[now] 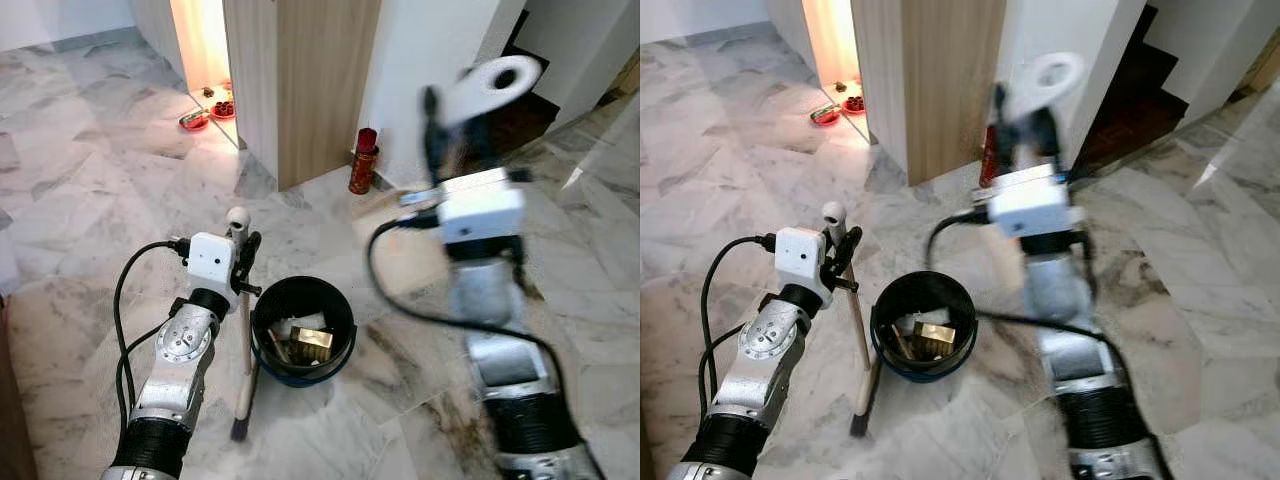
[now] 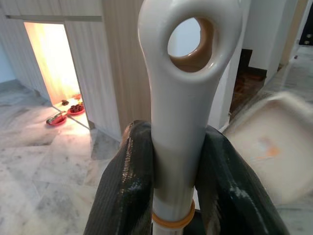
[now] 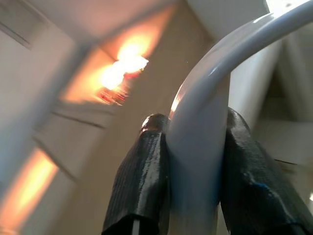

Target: Sweep floor

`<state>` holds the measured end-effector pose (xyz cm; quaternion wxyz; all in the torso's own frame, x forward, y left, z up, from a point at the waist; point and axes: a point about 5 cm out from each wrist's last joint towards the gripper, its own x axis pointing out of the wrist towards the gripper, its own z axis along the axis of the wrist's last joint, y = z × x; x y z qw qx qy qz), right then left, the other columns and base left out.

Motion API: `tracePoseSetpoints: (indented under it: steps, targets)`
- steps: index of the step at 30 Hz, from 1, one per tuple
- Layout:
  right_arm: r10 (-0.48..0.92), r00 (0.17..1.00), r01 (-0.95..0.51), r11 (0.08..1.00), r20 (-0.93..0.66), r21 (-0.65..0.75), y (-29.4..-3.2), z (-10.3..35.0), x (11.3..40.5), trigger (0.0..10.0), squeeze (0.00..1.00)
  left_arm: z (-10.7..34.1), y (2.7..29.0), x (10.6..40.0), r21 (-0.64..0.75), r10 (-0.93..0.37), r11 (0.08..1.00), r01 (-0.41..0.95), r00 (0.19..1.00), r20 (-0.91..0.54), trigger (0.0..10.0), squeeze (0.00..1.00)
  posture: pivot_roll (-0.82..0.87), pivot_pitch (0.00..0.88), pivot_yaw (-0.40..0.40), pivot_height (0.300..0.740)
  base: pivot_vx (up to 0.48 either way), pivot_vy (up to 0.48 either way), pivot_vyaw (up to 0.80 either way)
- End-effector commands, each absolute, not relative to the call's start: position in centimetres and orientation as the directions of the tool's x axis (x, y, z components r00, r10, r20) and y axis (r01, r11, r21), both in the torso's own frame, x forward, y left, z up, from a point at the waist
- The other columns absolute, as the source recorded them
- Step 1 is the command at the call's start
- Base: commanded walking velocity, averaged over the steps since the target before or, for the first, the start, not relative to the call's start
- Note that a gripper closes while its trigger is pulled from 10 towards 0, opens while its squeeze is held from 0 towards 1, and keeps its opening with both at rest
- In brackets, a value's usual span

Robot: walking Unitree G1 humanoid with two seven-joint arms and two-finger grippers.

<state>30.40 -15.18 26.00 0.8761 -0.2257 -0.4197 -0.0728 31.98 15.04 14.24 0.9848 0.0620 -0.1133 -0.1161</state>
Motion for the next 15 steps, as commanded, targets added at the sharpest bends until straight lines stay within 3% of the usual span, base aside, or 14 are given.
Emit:
tracePoseSetpoints:
  steps: [1, 4, 8, 15]
  targets:
    - [-0.014, 0.644, 0.363, 0.885, 0.765, -0.290, -16.6, 25.8, 30.5, 10.0, 0.00, 15.3, 14.7, 31.9, 0.142, -0.258, 0.964, 0.226, 0.928, 0.270, 10.0, 0.00, 0.21, 0.100, -0.093, 0.740, 0.000, 0.000, 0.00]
    - [-0.198, 0.708, 0.411, 0.896, 0.678, -0.167, -19.7, 22.9, 30.8, 10.0, 0.00, 15.3, 14.7, 32.0, 0.145, -0.254, 0.964, 0.222, 0.930, 0.266, 10.0, 0.00, 0.20, 0.095, -0.090, 0.740, 0.000, 0.000, 0.00]
    - [-0.312, 0.758, 0.444, 0.890, 0.572, -0.103, -21.3, 19.7, 30.8, 10.0, 0.00, 15.4, 14.5, 32.1, 0.145, -0.257, 0.964, 0.225, 0.928, 0.271, 10.0, 0.00, 0.21, 0.089, -0.089, 0.740, 0.000, 0.000, 0.00]
    - [-0.372, 0.799, 0.461, 0.883, 0.472, -0.084, -22.0, 16.6, 30.6, 10.0, 0.00, 15.2, 14.8, 31.9, 0.148, -0.256, 0.963, 0.223, 0.929, 0.267, 10.0, 0.00, 0.20, 0.085, -0.083, 0.740, 0.000, 0.000, 0.00]
